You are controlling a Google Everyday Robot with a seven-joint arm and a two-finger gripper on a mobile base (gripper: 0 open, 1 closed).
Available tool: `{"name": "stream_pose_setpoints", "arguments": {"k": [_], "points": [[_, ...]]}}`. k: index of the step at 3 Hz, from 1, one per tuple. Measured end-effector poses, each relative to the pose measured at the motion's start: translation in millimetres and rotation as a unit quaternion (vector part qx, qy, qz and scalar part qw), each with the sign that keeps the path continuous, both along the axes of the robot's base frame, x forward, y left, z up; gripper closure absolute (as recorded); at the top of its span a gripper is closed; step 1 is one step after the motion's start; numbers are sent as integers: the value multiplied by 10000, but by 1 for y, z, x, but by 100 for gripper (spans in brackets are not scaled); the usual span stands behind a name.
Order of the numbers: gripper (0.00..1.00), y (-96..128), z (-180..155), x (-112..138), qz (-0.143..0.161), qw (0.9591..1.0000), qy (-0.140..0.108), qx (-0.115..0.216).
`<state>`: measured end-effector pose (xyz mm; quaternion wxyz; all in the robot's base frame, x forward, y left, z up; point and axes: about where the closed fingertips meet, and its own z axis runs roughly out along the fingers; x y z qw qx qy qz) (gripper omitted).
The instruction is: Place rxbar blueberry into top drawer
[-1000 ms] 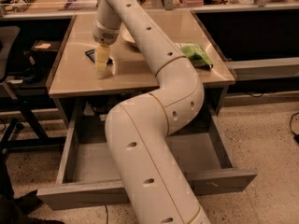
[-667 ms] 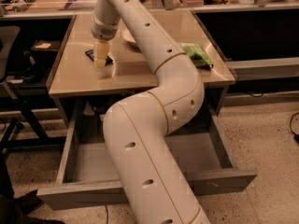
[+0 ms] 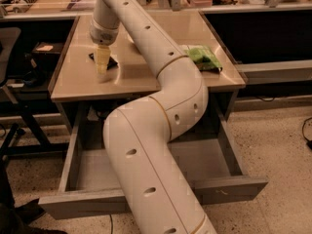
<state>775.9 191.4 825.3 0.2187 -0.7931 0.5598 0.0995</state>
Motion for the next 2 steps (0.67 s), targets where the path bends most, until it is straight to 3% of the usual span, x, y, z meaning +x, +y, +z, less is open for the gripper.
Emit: {"name": "stream_pose_setpoints", "arguments": {"k": [1, 2], "points": [[0, 2, -5, 1, 42, 10000, 22, 21], [20, 2, -5, 1, 42, 10000, 22, 21]]}}
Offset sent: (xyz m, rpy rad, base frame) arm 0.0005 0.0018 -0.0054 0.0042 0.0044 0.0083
